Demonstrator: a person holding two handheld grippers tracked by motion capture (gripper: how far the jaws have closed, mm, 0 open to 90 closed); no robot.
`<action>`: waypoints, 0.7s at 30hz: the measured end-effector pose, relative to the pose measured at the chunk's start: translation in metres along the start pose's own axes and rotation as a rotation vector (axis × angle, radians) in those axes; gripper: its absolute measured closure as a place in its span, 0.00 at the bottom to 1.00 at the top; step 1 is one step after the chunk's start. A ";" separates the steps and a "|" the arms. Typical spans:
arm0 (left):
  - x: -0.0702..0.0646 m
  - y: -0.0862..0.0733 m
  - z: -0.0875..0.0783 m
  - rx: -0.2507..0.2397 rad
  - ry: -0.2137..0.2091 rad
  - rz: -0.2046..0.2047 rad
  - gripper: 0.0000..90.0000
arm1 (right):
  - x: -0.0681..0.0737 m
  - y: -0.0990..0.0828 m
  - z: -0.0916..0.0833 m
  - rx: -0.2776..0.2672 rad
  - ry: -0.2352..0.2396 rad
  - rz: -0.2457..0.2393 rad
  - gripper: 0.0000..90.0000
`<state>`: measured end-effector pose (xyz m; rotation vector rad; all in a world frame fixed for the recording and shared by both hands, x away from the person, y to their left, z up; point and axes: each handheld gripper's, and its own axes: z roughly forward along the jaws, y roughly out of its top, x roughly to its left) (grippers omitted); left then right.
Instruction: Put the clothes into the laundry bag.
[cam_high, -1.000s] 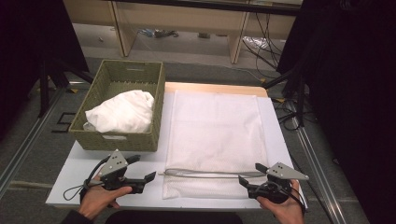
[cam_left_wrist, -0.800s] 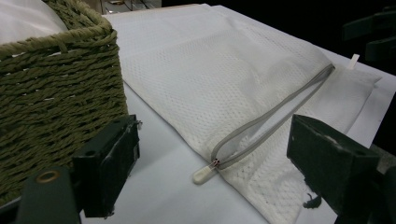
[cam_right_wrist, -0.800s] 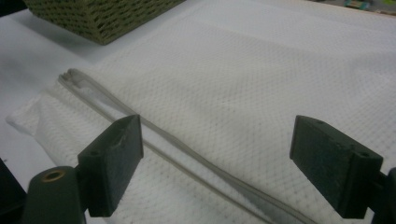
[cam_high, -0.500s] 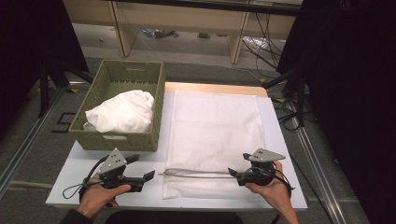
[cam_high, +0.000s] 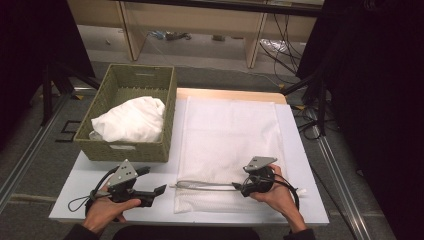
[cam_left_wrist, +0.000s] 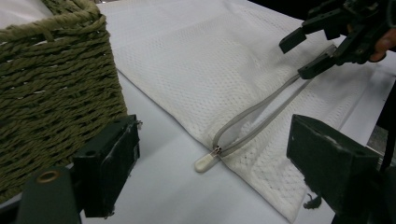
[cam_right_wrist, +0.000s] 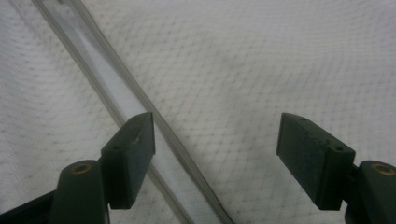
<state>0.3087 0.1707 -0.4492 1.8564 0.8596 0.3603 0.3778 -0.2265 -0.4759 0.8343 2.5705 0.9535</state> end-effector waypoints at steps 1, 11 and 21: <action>0.000 0.000 0.001 0.001 -0.006 0.002 0.18 | -0.002 0.000 0.002 0.022 0.002 -0.010 0.32; 0.001 0.001 -0.001 0.011 0.009 0.019 0.20 | -0.026 0.001 0.008 0.040 -0.042 0.088 0.64; 0.002 0.001 -0.001 0.017 0.019 0.049 0.21 | -0.029 0.005 0.012 0.059 -0.027 0.117 0.78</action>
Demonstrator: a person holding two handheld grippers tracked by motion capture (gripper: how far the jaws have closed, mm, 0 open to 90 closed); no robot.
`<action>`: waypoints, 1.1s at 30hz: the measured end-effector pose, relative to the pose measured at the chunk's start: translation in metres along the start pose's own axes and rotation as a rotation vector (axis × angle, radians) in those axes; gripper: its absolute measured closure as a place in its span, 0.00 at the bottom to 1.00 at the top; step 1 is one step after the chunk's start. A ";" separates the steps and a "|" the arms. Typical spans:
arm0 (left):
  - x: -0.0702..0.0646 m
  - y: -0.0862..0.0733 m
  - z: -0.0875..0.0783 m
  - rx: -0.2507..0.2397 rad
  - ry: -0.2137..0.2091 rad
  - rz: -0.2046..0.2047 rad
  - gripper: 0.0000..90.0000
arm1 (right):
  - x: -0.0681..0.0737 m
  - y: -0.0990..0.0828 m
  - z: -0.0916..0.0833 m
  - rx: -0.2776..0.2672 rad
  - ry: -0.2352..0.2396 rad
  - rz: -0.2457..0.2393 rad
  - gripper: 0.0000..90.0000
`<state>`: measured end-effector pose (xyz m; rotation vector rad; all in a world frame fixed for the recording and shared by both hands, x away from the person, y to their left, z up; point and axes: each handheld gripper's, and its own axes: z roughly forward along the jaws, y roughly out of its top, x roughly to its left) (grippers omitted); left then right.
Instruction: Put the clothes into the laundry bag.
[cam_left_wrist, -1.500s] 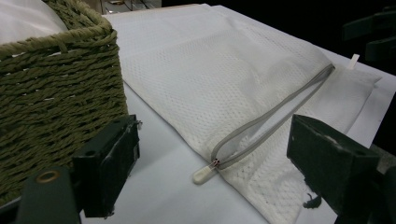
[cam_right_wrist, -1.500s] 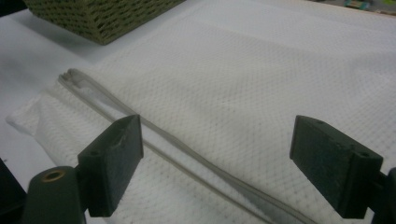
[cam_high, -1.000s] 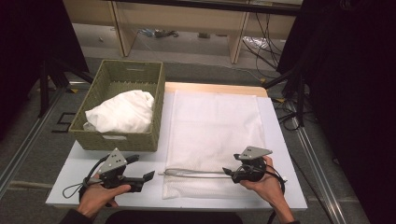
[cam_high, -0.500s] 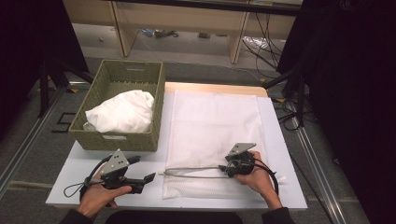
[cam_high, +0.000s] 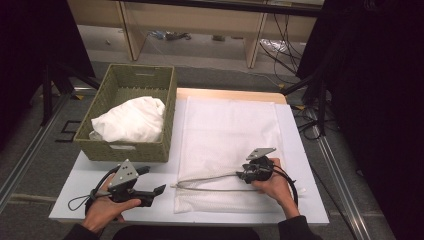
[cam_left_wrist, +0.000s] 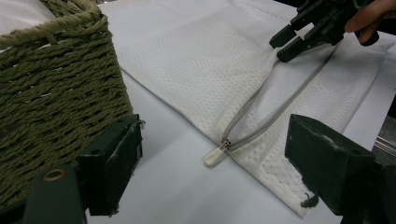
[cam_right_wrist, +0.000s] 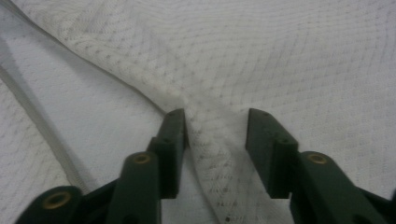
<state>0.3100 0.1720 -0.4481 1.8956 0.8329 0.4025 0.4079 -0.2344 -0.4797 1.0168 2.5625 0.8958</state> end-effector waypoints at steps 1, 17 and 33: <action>0.001 0.000 0.000 -0.001 -0.007 -0.002 0.21 | -0.003 0.002 0.000 0.009 0.010 -0.026 0.84; 0.016 0.042 -0.018 -0.041 0.096 -0.066 0.22 | 0.015 0.022 -0.018 -0.052 -0.043 -0.120 0.99; 0.110 0.124 -0.008 0.171 0.218 0.048 0.18 | 0.016 0.037 -0.042 -0.118 -0.054 -0.162 1.00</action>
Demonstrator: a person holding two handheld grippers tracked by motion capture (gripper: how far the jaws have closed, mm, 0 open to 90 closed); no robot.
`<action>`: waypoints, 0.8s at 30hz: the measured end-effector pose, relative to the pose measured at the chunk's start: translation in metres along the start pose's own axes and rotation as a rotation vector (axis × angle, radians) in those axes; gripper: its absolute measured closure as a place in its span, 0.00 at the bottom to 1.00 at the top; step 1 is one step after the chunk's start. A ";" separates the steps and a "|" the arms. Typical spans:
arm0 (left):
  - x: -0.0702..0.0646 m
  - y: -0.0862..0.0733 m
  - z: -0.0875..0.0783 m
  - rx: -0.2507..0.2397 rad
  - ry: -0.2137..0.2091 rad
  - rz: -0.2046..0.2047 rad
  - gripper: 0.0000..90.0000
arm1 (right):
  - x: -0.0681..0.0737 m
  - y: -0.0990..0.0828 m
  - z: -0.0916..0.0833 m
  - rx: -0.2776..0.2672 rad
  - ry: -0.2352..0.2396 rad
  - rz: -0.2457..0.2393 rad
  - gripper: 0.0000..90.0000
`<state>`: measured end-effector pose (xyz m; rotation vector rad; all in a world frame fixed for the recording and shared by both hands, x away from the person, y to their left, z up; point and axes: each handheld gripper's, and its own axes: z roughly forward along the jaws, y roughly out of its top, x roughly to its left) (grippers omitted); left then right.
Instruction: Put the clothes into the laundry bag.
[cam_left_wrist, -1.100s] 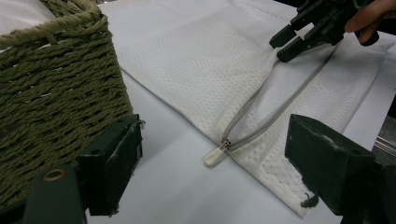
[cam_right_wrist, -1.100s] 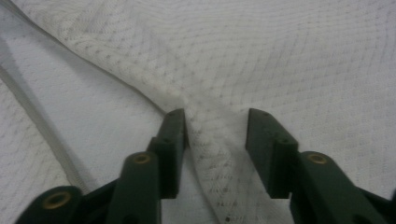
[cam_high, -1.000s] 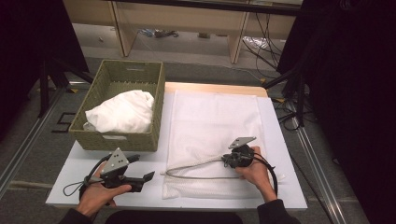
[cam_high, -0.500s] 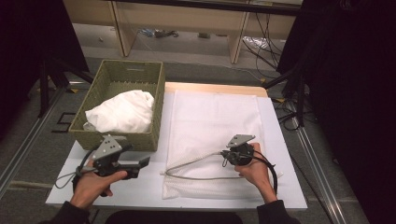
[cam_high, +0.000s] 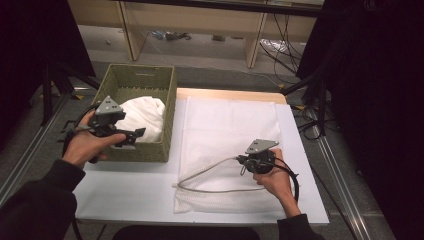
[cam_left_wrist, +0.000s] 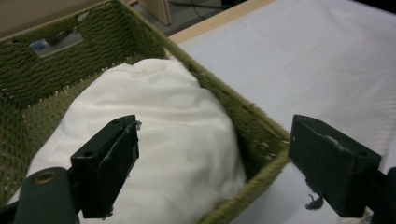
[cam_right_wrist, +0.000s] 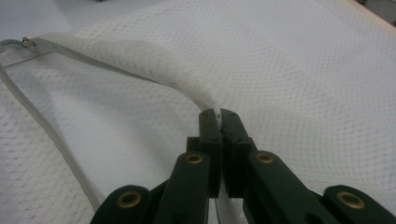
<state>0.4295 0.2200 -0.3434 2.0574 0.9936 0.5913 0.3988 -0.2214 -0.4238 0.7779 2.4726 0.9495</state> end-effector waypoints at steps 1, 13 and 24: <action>0.006 0.003 0.005 0.029 -0.009 0.007 0.18 | -0.001 0.003 -0.003 -0.024 -0.008 -0.007 1.00; 0.024 0.018 0.080 0.270 0.003 0.072 0.19 | 0.002 0.009 -0.008 -0.026 -0.006 -0.029 1.00; 0.055 0.014 0.108 0.435 0.200 0.066 0.08 | 0.003 0.006 -0.006 -0.005 0.000 -0.021 1.00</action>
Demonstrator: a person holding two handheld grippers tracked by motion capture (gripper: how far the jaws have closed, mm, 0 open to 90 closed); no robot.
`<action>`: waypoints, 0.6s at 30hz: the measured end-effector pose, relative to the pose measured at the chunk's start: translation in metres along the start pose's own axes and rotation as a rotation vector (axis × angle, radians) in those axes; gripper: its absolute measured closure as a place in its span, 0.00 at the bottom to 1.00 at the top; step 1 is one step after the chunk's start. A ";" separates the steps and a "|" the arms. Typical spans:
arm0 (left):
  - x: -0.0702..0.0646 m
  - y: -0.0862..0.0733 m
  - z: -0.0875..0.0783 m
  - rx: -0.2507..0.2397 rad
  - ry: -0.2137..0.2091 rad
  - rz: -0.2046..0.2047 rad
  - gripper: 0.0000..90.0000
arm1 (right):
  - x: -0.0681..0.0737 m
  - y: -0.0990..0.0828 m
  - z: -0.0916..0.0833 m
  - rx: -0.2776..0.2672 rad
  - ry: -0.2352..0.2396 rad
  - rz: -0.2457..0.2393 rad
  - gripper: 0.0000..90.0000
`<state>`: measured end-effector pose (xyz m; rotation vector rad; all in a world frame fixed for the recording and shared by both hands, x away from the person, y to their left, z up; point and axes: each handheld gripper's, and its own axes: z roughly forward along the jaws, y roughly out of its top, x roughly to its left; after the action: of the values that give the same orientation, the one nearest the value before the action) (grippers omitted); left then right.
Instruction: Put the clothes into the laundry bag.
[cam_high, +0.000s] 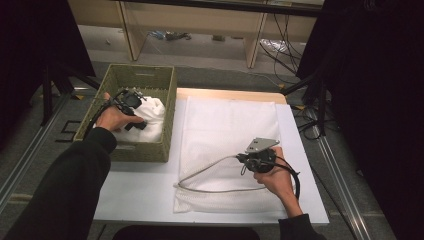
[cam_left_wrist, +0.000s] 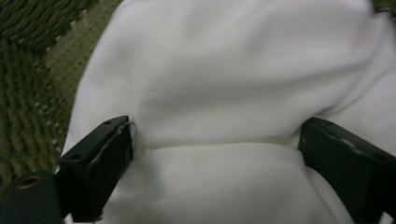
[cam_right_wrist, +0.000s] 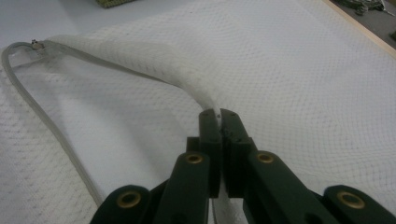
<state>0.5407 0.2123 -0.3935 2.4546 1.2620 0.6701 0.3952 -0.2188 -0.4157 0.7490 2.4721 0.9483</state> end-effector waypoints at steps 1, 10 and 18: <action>0.005 -0.002 0.002 0.003 0.015 -0.024 0.06 | -0.001 0.000 0.000 -0.006 0.001 -0.018 1.00; 0.029 -0.021 0.042 0.064 -0.312 -0.281 0.01 | 0.002 0.001 0.003 0.004 0.006 -0.027 1.00; 0.037 -0.023 0.042 -0.008 -0.295 -0.297 0.56 | 0.003 0.001 0.003 0.006 0.007 -0.018 1.00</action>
<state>0.5662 0.2536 -0.4302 2.1917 1.4506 0.2252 0.3947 -0.2149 -0.4178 0.7258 2.4845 0.9386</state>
